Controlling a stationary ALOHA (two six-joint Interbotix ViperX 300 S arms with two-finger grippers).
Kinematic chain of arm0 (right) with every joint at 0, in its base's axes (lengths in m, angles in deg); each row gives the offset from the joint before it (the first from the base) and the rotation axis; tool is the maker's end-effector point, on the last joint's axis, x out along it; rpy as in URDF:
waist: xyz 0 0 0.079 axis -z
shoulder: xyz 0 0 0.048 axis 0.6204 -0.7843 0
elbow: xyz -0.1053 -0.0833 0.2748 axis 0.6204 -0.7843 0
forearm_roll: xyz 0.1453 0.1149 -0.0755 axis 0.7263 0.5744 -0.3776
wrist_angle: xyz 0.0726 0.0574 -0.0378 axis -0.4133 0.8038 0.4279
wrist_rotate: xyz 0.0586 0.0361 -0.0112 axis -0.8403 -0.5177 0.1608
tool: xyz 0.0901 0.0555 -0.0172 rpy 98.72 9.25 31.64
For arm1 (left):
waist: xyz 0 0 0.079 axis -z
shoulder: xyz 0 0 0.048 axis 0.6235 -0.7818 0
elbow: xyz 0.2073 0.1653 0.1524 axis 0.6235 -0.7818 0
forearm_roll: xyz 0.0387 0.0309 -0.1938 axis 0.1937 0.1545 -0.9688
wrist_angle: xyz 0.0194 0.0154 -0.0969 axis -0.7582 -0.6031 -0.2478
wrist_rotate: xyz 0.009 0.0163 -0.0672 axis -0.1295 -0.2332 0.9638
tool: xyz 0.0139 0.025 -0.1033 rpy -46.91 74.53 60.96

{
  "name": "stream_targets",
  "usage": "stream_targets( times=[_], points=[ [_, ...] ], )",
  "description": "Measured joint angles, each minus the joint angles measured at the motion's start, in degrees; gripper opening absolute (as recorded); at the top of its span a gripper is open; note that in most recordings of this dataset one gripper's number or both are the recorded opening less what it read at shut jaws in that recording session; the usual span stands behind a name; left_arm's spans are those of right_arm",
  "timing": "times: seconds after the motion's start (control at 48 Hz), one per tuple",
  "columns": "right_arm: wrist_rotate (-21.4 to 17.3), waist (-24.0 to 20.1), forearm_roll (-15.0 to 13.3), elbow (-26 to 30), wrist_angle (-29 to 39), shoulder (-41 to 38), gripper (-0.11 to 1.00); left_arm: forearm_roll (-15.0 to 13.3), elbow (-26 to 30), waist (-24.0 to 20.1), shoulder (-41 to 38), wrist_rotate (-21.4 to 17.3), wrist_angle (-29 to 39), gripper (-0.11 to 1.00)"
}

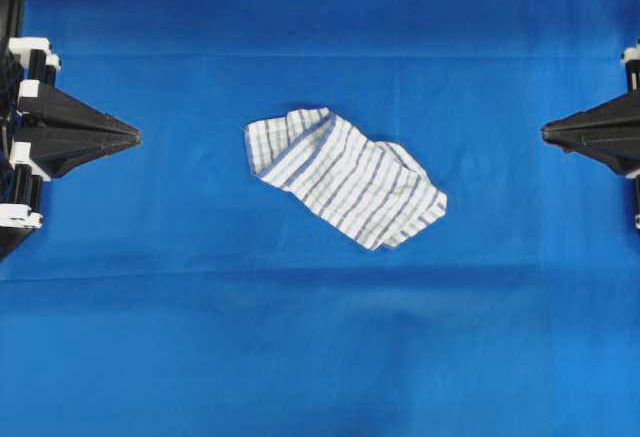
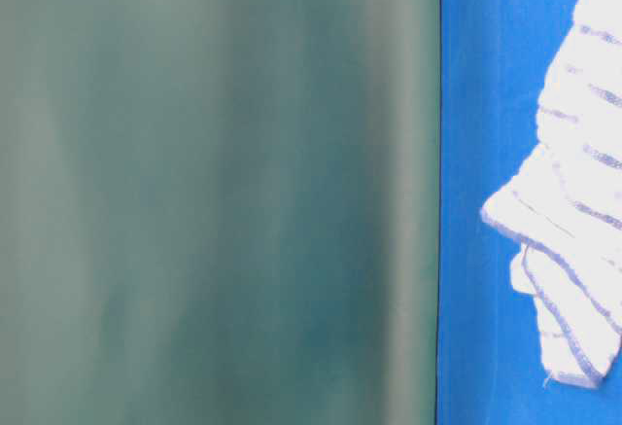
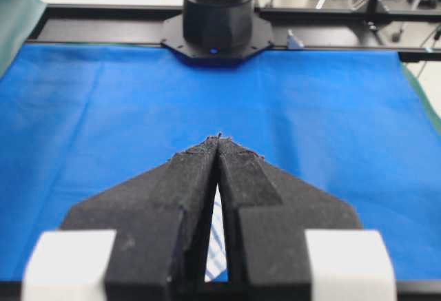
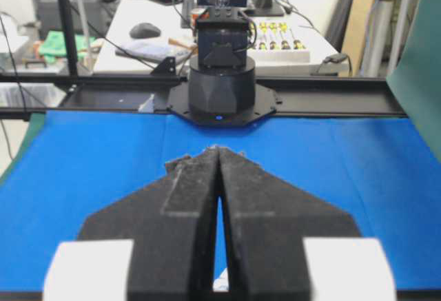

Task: Lift the towel with both arms.
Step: 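Move both grippers inward and pinch opposite ends of the striped towel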

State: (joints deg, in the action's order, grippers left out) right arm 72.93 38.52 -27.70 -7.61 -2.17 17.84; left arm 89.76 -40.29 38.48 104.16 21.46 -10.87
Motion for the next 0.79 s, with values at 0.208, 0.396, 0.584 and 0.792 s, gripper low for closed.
stream_targets(
  times=[0.208, 0.396, 0.584, 0.792],
  points=[
    [0.35, 0.09, -0.09, 2.37, 5.89, -1.58, 0.00, -0.70, 0.26, 0.35, -1.05, 0.18, 2.11, 0.00],
    [0.00, 0.00, -0.09, 4.13, 10.11, -6.15, 0.00, -0.79, 0.35, 0.26, -4.31, 0.09, 1.76, 0.00],
    [-0.44, 0.00, 0.00, 4.13, 10.55, -13.01, 0.00, -0.79, 0.53, 0.35, -11.78, 0.09, -0.26, 0.00],
    [-2.37, -0.18, 0.18, 5.45, 10.63, -23.91, 0.30, -0.79, 2.11, 0.35, -23.82, -0.44, -3.16, 0.17]
  ],
)
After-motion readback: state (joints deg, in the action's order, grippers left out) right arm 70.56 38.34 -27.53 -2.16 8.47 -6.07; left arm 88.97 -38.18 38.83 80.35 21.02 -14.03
